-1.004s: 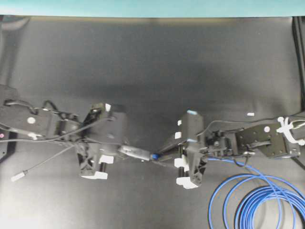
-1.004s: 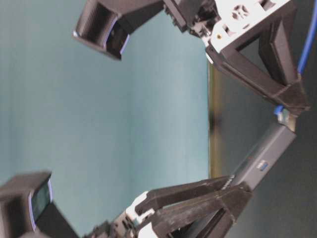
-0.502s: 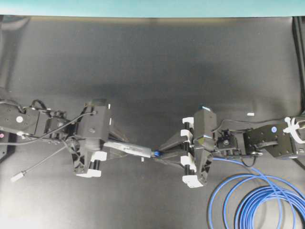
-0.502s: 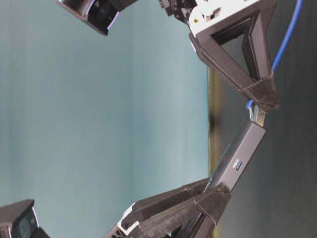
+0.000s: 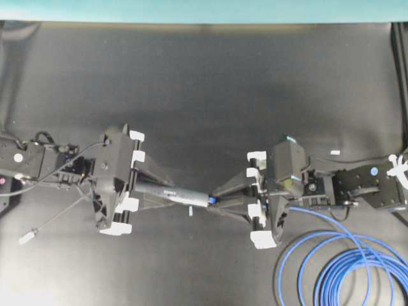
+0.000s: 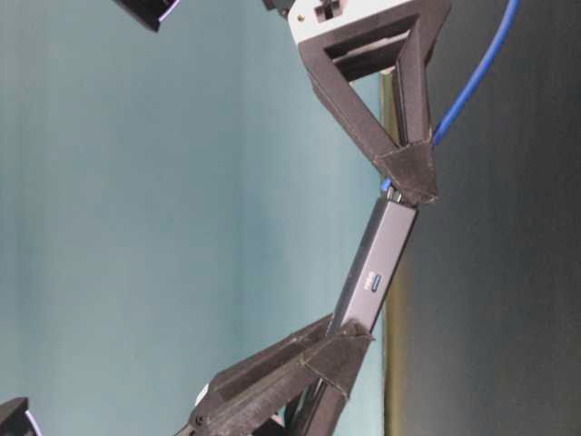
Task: Insert the LAN cable into the hub.
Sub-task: 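Push the right gripper's plug leftward into the hub's LAN port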
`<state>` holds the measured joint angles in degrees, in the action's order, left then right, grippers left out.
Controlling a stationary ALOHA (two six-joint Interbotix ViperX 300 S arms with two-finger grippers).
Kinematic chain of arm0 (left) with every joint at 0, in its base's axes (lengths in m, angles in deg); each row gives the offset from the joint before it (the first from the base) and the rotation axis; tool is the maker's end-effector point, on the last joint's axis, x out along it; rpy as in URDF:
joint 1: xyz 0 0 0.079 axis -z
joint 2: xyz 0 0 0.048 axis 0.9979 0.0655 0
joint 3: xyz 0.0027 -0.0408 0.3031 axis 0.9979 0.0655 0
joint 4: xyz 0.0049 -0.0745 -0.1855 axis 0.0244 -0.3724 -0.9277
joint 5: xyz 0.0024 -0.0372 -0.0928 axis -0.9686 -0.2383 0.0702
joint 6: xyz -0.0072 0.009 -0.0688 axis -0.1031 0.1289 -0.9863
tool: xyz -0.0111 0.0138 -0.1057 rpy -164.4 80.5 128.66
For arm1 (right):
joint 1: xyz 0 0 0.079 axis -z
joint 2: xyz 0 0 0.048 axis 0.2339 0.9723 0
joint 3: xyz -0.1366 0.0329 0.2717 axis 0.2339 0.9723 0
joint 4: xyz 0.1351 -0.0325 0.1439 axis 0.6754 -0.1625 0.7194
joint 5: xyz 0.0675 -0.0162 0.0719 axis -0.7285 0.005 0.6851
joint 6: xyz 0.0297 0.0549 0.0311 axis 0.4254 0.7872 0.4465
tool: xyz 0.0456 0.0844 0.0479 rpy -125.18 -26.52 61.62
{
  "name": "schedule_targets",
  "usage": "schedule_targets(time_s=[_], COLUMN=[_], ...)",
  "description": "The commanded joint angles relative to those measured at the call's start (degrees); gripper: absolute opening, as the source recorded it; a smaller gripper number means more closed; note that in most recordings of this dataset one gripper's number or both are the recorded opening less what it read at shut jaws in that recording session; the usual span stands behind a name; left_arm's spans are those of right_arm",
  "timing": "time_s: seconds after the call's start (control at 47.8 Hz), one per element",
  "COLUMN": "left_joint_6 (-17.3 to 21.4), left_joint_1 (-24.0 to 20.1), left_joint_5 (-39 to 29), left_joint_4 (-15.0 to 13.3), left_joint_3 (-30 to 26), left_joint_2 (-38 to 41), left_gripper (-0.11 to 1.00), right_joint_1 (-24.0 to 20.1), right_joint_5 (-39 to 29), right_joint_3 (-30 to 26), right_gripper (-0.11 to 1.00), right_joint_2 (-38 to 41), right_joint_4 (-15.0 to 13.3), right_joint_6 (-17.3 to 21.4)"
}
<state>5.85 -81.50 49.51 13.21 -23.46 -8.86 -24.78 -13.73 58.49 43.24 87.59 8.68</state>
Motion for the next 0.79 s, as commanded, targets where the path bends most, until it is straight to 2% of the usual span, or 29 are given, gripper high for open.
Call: schedule_targets(time_s=[0.0,0.272,0.502,0.669,0.711,0.774], left_joint_6=[0.2,-0.1,-1.7,-1.8,-1.8,-1.9], left_joint_1=[-0.3,-0.5,0.2,0.2,0.1,0.1], left_joint_5=[1.6,-2.9,-13.4,-14.8,-15.4,-16.7], left_joint_4=[0.2,0.2,0.2,0.2,0.2,0.2], left_joint_3=[-2.5,-3.5,-3.3,-3.4,-3.3,-3.2], left_joint_2=[0.5,1.6,1.5,1.8,1.9,2.1], left_gripper=[0.28,0.28,0.28,0.28,0.28,0.28], right_joint_1=[0.5,0.5,0.4,0.4,0.4,0.4], right_joint_5=[1.9,-1.6,-16.3,-20.7,-20.8,-20.8], right_joint_3=[-1.7,-2.0,-3.3,-3.3,-3.1,-2.5], right_gripper=[0.13,0.13,0.14,0.14,0.20,0.39], right_joint_2=[-1.5,-1.4,-0.9,-1.0,-1.1,-1.3], right_joint_4=[0.2,0.0,-0.4,-1.0,-1.0,-1.1], right_joint_6=[-0.2,-0.1,-0.3,-0.2,-0.1,0.0])
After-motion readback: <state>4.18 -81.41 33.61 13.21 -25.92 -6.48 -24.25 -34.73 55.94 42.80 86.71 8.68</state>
